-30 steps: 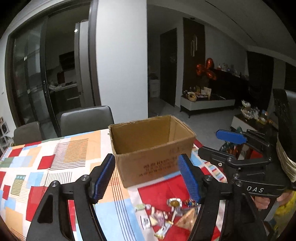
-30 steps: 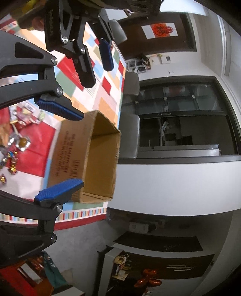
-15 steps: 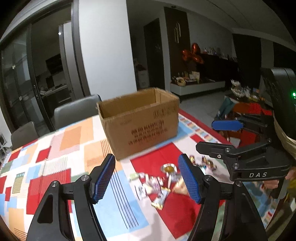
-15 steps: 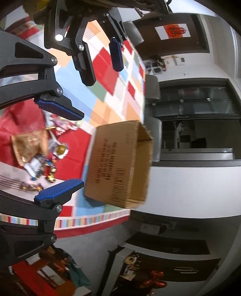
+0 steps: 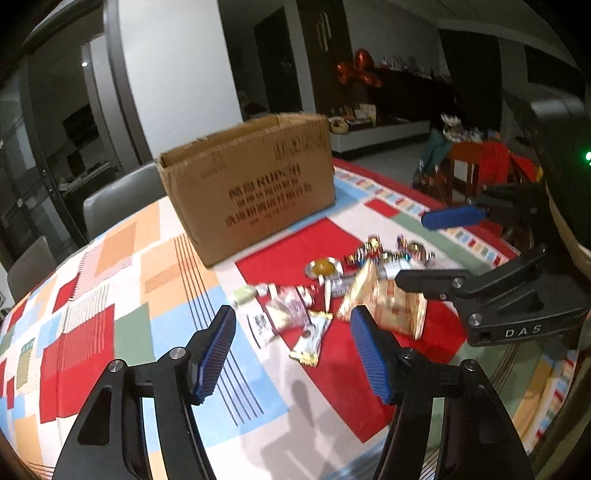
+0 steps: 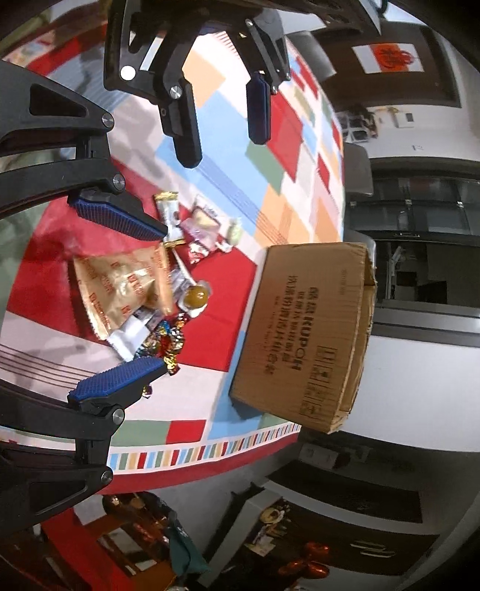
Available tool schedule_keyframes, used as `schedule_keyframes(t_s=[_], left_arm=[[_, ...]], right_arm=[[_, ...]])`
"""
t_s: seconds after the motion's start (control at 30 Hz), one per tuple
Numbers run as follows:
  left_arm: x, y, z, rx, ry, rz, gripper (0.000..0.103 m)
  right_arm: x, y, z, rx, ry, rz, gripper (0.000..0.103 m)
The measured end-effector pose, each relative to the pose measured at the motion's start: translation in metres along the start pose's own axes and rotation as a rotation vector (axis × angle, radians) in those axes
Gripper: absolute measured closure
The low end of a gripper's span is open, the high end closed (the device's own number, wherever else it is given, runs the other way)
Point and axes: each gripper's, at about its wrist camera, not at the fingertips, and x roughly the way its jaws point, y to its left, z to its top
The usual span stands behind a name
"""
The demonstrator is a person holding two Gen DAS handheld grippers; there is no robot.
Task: Organize snacks
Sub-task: 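Move both tools back toward the remaining snacks on the table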
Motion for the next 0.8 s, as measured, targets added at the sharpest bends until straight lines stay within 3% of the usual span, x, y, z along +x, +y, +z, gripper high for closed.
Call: schedule_keyframes(t_s=[0.43, 0.8], left_arm=[[0.048, -0.001, -0.020, 0.042, 0.096, -0.082, 0.061], [0.077, 0.007, -0.019, 0.016, 0.163, -0.133, 0.068]], right_arm=[[0.030, 0.014, -0.019, -0.084, 0.043, -0.016, 0.037], [0.051, 0.015, -0.023, -0.081, 0.092, 0.023, 0.037]])
